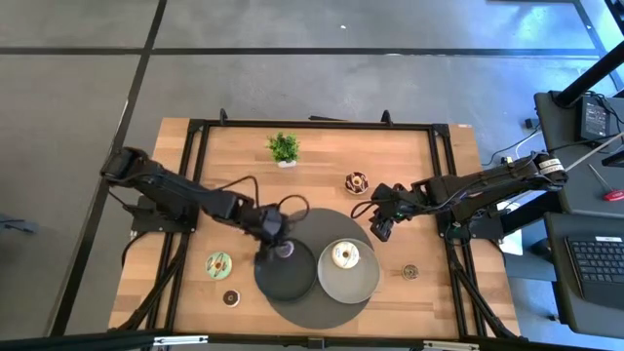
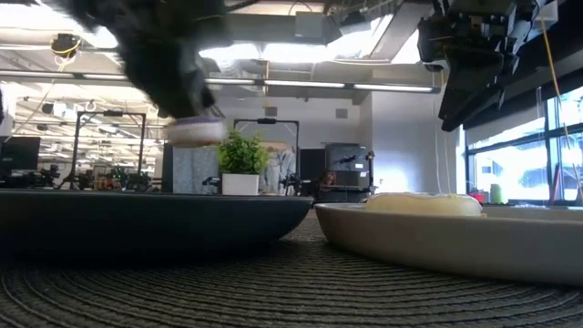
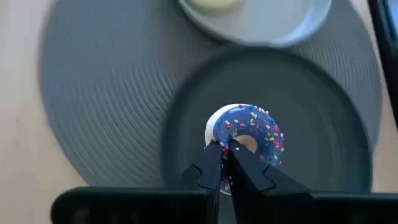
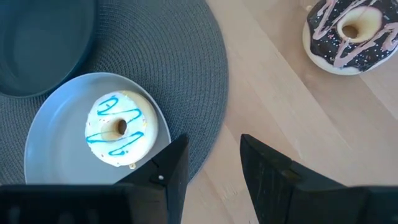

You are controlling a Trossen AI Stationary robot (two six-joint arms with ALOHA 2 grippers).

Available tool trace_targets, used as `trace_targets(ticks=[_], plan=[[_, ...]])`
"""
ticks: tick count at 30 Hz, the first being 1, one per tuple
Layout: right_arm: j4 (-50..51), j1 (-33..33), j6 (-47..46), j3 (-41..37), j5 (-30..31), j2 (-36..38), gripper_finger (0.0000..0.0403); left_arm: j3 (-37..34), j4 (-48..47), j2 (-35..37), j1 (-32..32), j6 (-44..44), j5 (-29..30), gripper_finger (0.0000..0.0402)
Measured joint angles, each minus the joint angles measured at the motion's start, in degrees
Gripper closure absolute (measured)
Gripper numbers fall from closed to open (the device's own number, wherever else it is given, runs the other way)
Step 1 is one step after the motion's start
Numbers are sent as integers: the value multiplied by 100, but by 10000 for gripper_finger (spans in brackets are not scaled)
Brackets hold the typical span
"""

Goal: Pick & Place donuts
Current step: Put the small violet donut on the black plate

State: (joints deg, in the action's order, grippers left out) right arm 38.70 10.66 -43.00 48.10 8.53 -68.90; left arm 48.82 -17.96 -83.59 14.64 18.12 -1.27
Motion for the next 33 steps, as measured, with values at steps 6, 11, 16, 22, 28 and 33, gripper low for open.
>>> trace_targets(ticks=[6,11,16,22,28,33], plan=[[-168,-13,-4,0,199,0,257,0,152,-375,493,503,365,385],[-252,-15,-4,0,239,0,257,0,405,-743,559,853,334,385],[-288,-15,-17,0,241,0,257,0,421,-1075,556,973,378,384],[-295,-15,-15,0,243,0,257,4,500,-1295,552,1025,391,384],[-293,-15,-9,0,256,2,257,4,589,-1279,552,981,387,384],[-296,-15,-25,0,256,2,257,0,654,-1279,552,924,371,384]])
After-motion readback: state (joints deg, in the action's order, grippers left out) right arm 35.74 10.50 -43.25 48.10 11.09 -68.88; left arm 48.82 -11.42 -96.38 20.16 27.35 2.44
